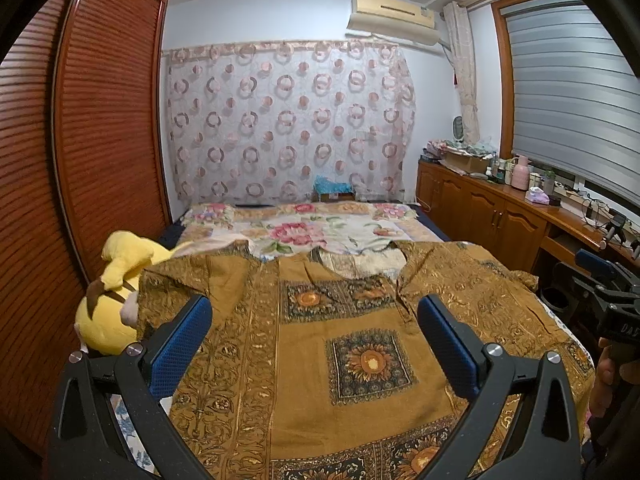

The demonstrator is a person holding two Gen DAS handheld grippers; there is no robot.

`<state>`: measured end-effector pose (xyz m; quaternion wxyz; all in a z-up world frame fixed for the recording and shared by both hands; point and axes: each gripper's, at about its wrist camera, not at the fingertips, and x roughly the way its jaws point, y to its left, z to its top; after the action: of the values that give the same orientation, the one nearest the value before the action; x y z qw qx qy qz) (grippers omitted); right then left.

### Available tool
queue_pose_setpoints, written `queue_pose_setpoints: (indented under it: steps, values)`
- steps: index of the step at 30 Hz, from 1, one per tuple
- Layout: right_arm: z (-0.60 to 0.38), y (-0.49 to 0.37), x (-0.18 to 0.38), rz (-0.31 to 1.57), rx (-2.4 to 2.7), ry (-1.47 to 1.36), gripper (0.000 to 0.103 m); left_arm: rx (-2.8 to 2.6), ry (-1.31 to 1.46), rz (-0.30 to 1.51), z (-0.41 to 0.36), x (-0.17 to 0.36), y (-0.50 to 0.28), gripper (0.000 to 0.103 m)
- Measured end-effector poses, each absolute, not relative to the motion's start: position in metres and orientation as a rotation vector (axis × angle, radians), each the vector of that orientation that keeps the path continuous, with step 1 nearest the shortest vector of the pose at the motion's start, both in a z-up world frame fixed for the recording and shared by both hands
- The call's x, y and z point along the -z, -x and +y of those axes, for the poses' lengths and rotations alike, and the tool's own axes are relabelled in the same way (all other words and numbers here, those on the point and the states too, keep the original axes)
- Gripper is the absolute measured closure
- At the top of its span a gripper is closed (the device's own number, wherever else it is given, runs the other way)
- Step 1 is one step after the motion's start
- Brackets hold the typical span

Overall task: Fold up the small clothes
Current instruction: 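Grasp the shirt's sleeve edge with the left gripper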

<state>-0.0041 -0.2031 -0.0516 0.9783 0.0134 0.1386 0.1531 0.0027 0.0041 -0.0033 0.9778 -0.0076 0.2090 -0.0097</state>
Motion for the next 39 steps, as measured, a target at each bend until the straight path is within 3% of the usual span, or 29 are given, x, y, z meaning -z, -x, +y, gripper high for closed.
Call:
queue_pose_setpoints:
  steps: [39]
  values:
    - [-0.175, -0.097, 0.065, 0.487, -0.573, 0.105, 0.000, -0.121, 0.043, 0.645, 0.167, 0.078, -0.060, 0.000]
